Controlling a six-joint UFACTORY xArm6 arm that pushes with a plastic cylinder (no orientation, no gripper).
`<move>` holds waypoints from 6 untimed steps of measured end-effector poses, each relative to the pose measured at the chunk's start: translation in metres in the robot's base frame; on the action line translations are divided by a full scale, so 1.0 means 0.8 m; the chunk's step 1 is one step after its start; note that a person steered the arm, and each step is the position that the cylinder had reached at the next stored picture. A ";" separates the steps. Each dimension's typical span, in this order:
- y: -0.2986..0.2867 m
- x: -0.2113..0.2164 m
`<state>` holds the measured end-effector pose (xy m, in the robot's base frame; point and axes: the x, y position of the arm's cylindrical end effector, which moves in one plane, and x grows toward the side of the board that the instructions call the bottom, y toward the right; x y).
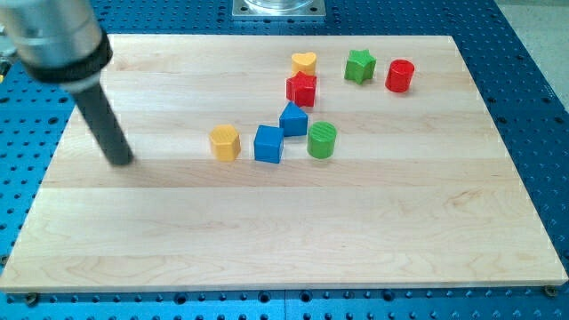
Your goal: Place the triangle top of the green circle
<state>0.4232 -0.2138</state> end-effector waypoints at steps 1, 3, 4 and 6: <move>0.061 -0.038; 0.172 -0.029; 0.231 -0.029; 0.291 -0.036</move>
